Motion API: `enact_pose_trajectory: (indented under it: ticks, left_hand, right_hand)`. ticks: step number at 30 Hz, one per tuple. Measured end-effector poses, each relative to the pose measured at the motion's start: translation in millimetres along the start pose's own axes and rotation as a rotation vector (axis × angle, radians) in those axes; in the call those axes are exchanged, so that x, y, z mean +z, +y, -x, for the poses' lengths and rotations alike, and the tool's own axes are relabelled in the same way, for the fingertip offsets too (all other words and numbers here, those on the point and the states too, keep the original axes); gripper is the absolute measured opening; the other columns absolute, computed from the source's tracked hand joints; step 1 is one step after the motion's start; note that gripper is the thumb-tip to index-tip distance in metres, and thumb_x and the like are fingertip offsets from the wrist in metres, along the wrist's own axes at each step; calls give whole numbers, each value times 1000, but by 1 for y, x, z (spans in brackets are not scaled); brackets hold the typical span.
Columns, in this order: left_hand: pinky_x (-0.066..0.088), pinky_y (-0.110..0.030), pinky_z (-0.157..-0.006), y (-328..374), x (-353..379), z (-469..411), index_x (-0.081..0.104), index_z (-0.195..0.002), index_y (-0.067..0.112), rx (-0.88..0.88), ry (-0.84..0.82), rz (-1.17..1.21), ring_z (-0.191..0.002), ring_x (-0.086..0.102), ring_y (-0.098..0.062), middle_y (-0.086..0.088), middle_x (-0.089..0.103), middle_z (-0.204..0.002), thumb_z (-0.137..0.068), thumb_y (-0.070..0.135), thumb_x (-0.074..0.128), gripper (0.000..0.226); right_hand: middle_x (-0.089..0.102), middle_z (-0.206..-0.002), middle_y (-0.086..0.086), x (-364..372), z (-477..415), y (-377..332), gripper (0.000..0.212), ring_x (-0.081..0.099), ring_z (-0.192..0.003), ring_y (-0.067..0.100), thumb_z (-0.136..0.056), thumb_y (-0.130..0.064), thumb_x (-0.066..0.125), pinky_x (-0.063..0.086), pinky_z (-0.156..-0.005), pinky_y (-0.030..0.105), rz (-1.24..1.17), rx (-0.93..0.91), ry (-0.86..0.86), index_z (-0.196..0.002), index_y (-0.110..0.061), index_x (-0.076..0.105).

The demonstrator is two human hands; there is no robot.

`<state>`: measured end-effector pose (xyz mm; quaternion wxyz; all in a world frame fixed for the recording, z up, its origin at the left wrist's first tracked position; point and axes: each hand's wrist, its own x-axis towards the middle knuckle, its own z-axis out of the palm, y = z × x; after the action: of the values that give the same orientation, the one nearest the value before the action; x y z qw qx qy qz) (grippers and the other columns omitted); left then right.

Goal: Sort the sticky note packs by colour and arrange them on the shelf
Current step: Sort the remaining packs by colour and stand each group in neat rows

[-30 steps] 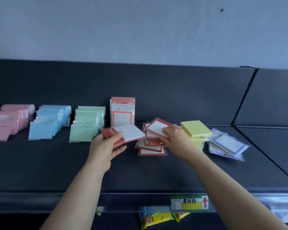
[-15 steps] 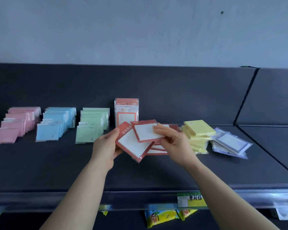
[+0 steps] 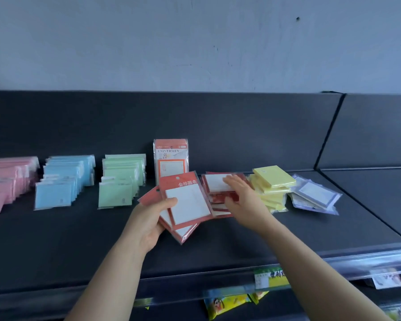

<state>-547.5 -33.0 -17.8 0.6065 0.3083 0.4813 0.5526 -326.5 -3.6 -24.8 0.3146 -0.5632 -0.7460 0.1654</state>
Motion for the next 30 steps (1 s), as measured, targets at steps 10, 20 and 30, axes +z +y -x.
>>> enact_pose_trajectory:
  ticks: [10, 20, 30]
  left_hand:
    - [56, -48, -78, -6, -15, 8, 64, -108, 13, -21, 78, -13, -95, 69, -28, -10, 73, -105, -95, 19, 58, 15]
    - [54, -43, -73, -2, -11, 15, 58, -113, 19, -95, 39, -16, -95, 66, -28, -8, 69, -104, -104, 28, 41, 22]
    - [58, -43, -74, 7, 1, 9, 69, -110, 14, -145, -118, -66, -92, 72, -31, -14, 74, -102, -91, 40, 60, 33]
  right_hand:
    - [52, -126, 2, 15, -10, -14, 70, 49, -112, 27, -76, -71, 54, 44, -93, 38, 415, 104, 81, -124, -20, 54]
    - [64, -85, -9, 5, 1, -14, 39, 57, -71, 0, -93, -24, 35, 38, -60, 13, -144, -88, 418, -109, -12, 68]
    - [58, -127, -13, 25, 33, -27, 34, 51, -121, -5, -88, -12, 58, 38, -100, 10, -226, -334, -70, -121, -16, 66]
